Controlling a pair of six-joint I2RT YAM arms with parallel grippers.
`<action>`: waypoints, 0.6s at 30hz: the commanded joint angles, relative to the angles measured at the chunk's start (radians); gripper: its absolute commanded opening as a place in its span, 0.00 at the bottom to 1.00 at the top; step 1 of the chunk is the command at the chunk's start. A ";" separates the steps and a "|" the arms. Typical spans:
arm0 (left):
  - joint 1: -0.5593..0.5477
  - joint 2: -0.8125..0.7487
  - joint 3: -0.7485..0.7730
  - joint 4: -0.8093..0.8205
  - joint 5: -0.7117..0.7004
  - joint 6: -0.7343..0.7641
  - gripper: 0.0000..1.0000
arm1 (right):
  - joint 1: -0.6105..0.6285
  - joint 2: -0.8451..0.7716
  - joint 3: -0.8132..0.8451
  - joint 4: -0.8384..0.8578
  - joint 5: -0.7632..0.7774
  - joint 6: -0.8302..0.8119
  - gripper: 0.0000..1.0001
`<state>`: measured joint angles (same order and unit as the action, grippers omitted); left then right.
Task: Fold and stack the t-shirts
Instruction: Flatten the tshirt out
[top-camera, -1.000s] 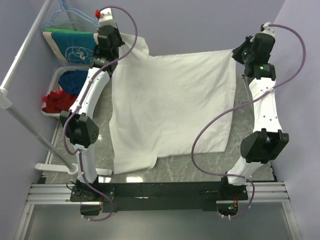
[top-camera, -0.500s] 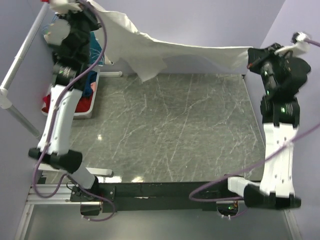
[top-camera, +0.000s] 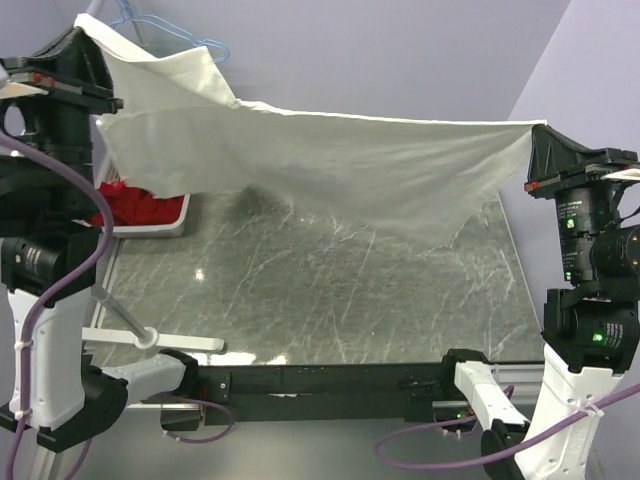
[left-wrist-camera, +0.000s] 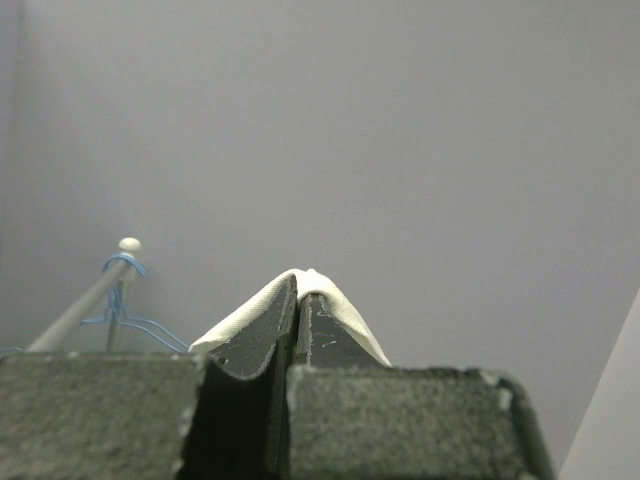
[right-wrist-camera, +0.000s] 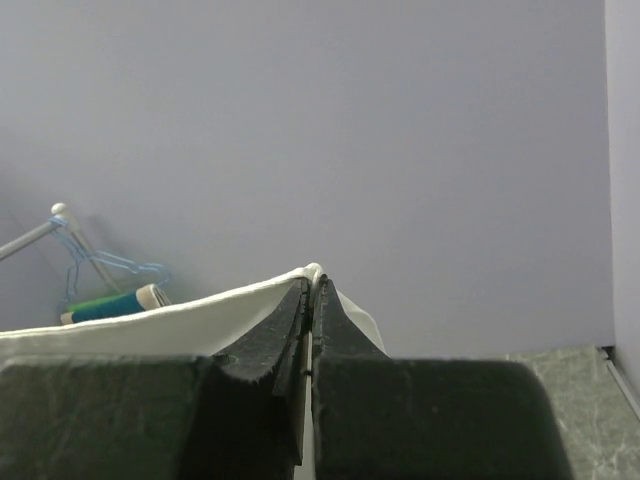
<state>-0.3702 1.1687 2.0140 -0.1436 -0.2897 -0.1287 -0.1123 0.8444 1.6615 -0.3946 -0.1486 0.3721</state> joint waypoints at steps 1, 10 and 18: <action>-0.001 0.032 0.050 0.016 -0.028 0.064 0.01 | -0.006 0.061 0.047 0.023 -0.003 0.011 0.00; -0.001 0.262 0.047 0.122 -0.056 0.116 0.01 | -0.006 0.223 -0.046 0.129 -0.020 0.091 0.00; 0.028 0.515 -0.032 0.308 -0.043 0.098 0.01 | -0.007 0.465 -0.077 0.180 -0.022 0.100 0.00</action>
<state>-0.3687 1.5913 1.9747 0.0246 -0.3382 -0.0357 -0.1123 1.2060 1.5482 -0.2783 -0.1715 0.4629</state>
